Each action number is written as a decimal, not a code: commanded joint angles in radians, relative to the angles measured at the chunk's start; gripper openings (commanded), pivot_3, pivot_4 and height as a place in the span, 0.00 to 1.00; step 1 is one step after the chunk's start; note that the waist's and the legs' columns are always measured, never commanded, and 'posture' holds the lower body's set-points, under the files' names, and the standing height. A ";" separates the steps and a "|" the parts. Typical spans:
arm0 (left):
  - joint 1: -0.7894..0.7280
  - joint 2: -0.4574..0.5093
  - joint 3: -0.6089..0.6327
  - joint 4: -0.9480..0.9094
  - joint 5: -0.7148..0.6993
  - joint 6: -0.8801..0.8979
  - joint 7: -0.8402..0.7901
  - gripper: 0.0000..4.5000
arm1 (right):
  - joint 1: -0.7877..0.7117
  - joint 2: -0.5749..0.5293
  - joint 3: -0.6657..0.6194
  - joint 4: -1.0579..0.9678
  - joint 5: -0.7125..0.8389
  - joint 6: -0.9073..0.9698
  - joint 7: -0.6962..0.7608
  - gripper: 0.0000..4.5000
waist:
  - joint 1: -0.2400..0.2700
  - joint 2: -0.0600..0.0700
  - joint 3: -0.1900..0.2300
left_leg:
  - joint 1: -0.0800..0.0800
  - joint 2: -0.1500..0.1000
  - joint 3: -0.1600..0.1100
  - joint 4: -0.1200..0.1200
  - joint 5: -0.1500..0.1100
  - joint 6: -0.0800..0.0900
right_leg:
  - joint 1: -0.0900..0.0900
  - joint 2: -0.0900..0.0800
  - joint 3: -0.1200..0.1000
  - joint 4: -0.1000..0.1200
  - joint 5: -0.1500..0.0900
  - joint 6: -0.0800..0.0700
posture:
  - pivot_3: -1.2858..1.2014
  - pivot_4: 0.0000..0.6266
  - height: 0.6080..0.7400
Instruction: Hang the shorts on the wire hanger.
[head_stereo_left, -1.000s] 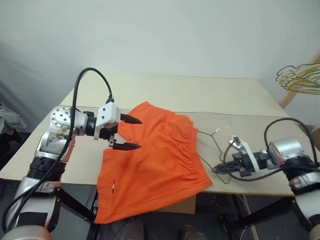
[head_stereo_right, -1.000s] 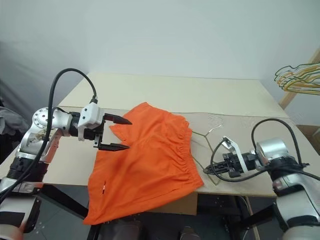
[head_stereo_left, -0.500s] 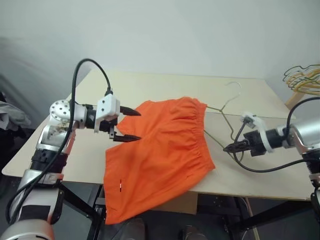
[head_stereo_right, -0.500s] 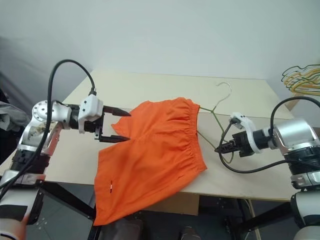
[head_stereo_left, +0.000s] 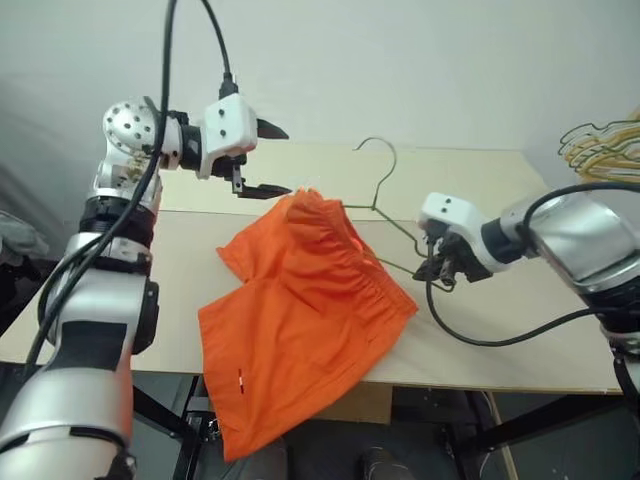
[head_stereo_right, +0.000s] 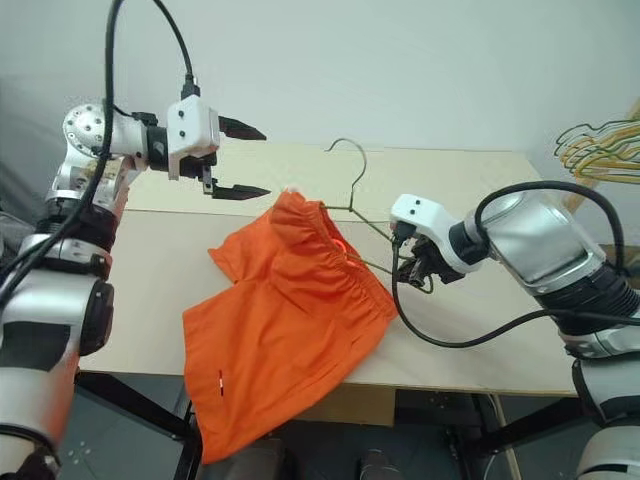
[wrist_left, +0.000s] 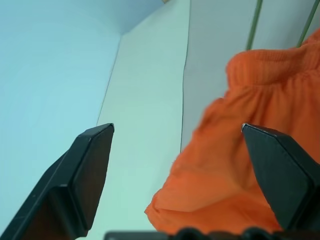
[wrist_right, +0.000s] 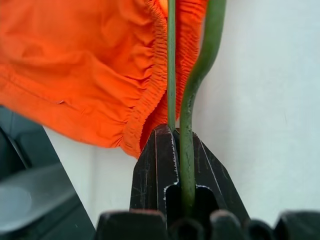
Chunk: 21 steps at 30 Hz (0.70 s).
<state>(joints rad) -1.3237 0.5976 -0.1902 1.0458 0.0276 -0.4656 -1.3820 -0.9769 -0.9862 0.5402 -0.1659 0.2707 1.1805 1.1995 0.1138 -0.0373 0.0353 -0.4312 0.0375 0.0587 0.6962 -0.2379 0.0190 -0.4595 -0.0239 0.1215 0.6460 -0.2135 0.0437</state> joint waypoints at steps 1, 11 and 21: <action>-0.060 -0.014 -0.034 0.077 0.050 -0.091 -0.076 0.99 | -0.057 -0.011 0.014 -0.022 -0.025 -0.036 0.032 0.00 | -0.006 0.000 0.000 | 0.000 0.000 0.000 0.000 0.000 0.000 | 0.000 0.000 0.000 0.000 0.000 0.000 | 0.56 0.00 1.00; -0.064 -0.105 -0.088 0.160 0.142 -0.144 -0.148 0.99 | -0.112 0.002 0.071 0.000 -0.069 -0.060 0.083 0.00 | -0.022 0.000 0.000 | -0.001 0.000 0.000 0.002 0.000 0.000 | -0.001 0.000 0.000 0.002 0.000 0.000 | 0.55 0.00 1.00; -0.051 -0.139 -0.129 0.206 0.253 -0.096 -0.006 0.79 | -0.120 0.002 0.052 -0.014 -0.055 -0.043 0.114 0.00 | -0.031 0.000 0.000 | 0.000 0.001 0.000 0.003 0.000 0.000 | -0.001 0.000 0.000 0.003 0.000 0.000 | 0.54 0.00 1.00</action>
<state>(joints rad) -1.3535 0.4586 -0.3289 1.2547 0.2795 -0.5652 -1.3933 -1.0598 -0.9810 0.6219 -0.1649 0.2158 1.1391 1.3002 0.0832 -0.0373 0.0353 -0.4316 0.0381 0.0585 0.6987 -0.2379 0.0190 -0.4606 -0.0238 0.1217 0.6489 -0.2134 0.0437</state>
